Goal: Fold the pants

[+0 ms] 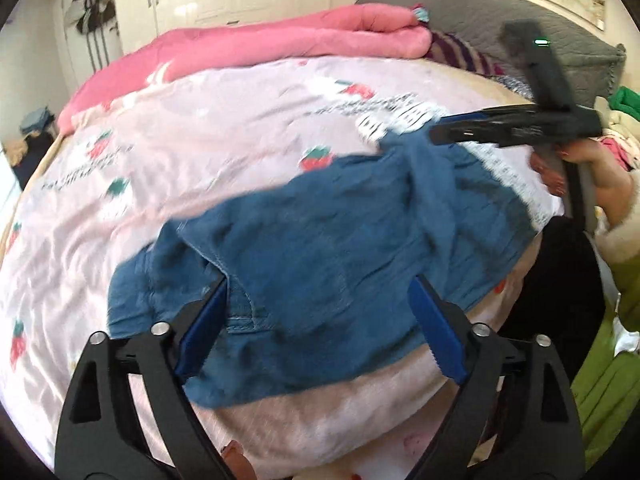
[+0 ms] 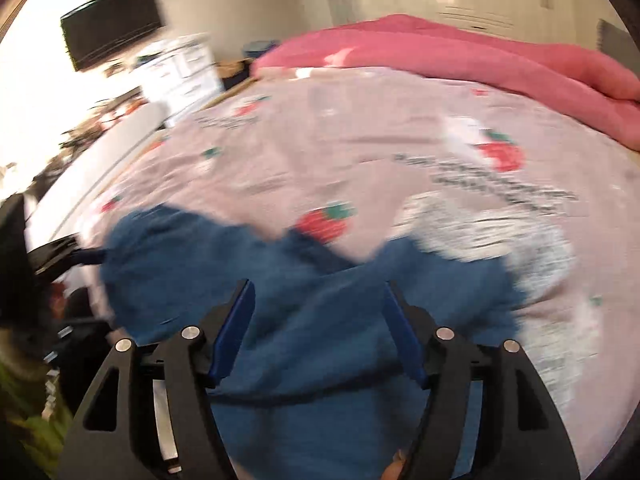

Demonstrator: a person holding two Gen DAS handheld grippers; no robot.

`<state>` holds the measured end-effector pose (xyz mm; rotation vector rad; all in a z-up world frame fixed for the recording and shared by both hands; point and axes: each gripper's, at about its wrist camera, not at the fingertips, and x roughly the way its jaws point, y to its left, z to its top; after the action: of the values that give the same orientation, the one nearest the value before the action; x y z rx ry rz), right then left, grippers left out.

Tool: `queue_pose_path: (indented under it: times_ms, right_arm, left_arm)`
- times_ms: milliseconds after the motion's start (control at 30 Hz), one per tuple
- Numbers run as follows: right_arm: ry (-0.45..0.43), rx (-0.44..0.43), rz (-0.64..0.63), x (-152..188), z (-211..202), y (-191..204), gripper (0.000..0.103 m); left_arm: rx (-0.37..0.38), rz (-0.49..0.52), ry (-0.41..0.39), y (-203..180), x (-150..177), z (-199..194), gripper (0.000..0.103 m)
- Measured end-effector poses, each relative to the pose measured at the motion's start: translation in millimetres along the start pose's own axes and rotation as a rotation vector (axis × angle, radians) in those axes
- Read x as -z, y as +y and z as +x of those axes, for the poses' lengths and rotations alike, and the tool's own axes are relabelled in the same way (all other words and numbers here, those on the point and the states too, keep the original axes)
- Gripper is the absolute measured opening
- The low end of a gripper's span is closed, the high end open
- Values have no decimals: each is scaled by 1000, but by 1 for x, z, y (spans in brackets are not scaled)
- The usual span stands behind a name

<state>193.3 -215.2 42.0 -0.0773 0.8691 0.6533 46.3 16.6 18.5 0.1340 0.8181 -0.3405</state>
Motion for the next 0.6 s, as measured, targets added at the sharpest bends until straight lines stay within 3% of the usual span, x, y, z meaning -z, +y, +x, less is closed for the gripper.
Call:
queue_pose_path:
  times_ms: [133,267,600]
  right_arm:
    - [7,88,-4,-16,2,-24,73]
    - [19,124,-3,-25,10,-34,76]
    - [12,99,-18,-29,16,-33,82]
  left_arm:
    - [23,9,-9,-12,-14,5,87]
    - [-39,30,-4,-14,-21,9,90]
    - [-211,-146,84,58,18,-10,90]
